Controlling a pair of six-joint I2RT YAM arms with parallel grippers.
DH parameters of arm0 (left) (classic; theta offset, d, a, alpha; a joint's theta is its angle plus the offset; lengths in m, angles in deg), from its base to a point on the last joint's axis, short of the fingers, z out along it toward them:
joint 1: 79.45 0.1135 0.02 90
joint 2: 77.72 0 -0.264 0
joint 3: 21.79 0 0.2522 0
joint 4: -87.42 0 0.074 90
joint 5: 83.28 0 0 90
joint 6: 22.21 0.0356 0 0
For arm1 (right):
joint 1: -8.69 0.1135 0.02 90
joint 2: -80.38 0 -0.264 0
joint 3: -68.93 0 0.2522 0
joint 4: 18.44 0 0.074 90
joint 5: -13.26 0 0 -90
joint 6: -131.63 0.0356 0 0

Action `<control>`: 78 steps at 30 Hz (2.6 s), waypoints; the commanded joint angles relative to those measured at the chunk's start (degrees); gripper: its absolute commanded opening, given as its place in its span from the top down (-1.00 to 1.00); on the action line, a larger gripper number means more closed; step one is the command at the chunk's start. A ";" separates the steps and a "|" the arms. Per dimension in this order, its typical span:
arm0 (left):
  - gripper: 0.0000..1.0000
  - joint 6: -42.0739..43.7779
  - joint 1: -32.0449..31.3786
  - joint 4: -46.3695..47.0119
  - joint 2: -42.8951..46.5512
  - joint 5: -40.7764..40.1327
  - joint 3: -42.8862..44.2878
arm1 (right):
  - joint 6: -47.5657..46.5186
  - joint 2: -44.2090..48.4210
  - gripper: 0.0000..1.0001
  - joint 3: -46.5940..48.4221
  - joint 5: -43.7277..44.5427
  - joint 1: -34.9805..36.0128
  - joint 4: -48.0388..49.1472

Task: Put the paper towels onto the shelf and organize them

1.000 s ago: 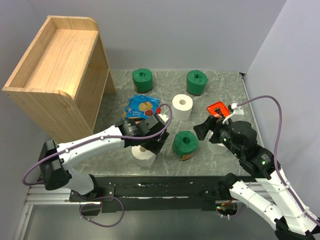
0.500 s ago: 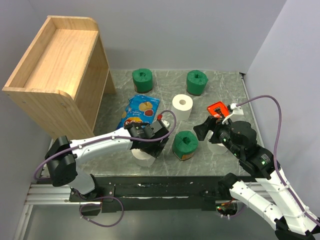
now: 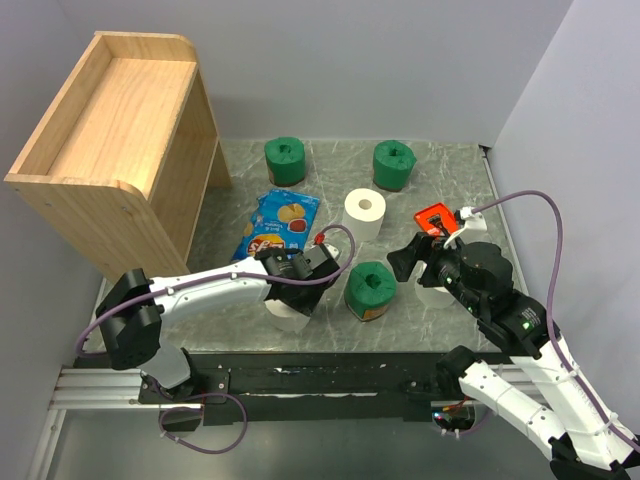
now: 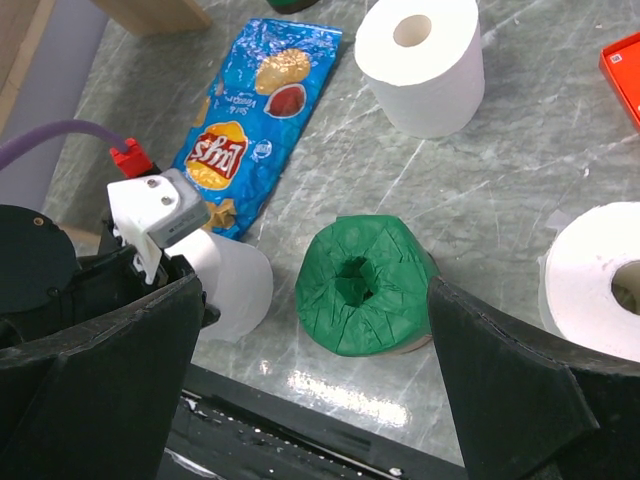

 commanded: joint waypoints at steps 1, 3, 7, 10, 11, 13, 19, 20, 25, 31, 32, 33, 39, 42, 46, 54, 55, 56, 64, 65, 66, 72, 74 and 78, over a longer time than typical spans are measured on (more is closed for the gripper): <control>0.15 -1.26 -0.14 0.04 1.82 -2.36 2.22 | -0.87 0.75 -0.99 -0.35 1.33 0.23 1.98; 0.15 -1.26 -0.14 -1.98 2.26 -3.59 4.86 | -0.87 0.75 -0.99 -0.09 1.42 0.23 1.89; 0.17 0.14 -0.14 -6.90 3.84 -7.19 12.06 | -0.78 0.57 -0.99 0.44 1.24 0.23 1.89; 0.19 2.33 -0.14 -10.25 4.37 -12.79 19.79 | -0.87 0.22 -0.99 1.06 1.24 0.32 2.24; 0.20 3.21 -0.14 -10.95 4.38 -14.30 24.07 | -0.96 0.13 -0.99 1.32 1.24 0.32 2.42; 0.22 5.67 -0.14 -13.14 3.59 -19.38 28.92 | -1.22 -0.30 -0.99 2.02 0.89 0.32 2.59; 0.27 13.58 1.70 -16.05 -0.97 -31.88 47.47 | -0.96 -0.83 -0.99 3.26 -0.25 0.32 2.42; 0.27 14.81 3.10 -15.88 -1.68 -33.46 52.11 | -0.87 -0.75 -0.99 3.34 -0.34 0.32 2.33; 0.26 25.26 6.63 -9.92 -3.71 -39.45 61.99 | -0.17 0.57 -0.99 3.26 -1.04 0.23 1.72; 0.26 38.89 12.86 8.35 -1.44 -44.80 61.13 | 0.27 1.80 -0.99 3.17 -3.15 0.32 1.63; 0.26 40.64 14.44 10.73 -0.99 -45.60 59.64 | 0.27 1.80 -0.99 3.17 -3.68 0.23 1.72; 0.26 43.97 14.98 13.10 -0.90 -46.39 59.45 | 0.27 1.89 -0.99 3.26 -3.94 0.32 1.54; 0.23 54.89 19.02 26.38 -0.90 -47.37 59.45 | 0.18 2.59 -0.99 3.61 -4.65 0.23 0.75; 0.23 57.27 22.44 28.07 -3.17 -47.80 60.85 | 0.18 3.12 -0.99 4.05 -4.65 0.32 0.05; 0.24 57.01 26.14 25.96 -5.73 -45.79 64.98 | -0.17 4.00 -0.99 4.49 -4.47 0.23 -0.48; 0.18 53.06 31.24 24.38 -4.24 -41.05 63.49 | -0.43 3.91 -0.99 4.75 -4.91 0.32 -0.40; 0.18 52.88 32.02 24.64 -4.15 -40.86 62.45 | -0.26 3.74 -0.99 4.66 -5.00 0.23 -0.31; 0.18 52.79 32.47 24.64 -4.15 -40.60 62.09 | -0.26 3.65 -0.99 4.75 -5.26 0.32 -0.13; 0.13 50.86 36.07 22.44 -6.17 -37.79 63.67 | -0.43 3.03 -0.99 5.19 -5.53 0.23 0.05; 0.12 50.42 36.42 22.44 -6.35 -37.35 63.67 | -0.43 3.03 -0.99 5.36 -5.53 0.32 -0.04; 0.12 50.24 36.86 22.44 -6.52 -36.74 63.84 | -0.52 2.95 -0.99 5.45 -5.44 0.32 -0.04; 0.07 49.45 38.62 21.39 -8.63 -34.10 65.68 | -1.13 2.68 -0.99 5.98 -5.00 0.32 -0.22; 0.05 49.28 38.80 21.48 -8.90 -33.48 65.69 | -1.22 2.68 -0.99 5.98 -4.91 0.32 -0.13; -0.21 49.10 38.80 21.74 -9.60 -32.25 65.60 | -1.48 2.07 -0.99 5.98 -5.26 0.32 0.66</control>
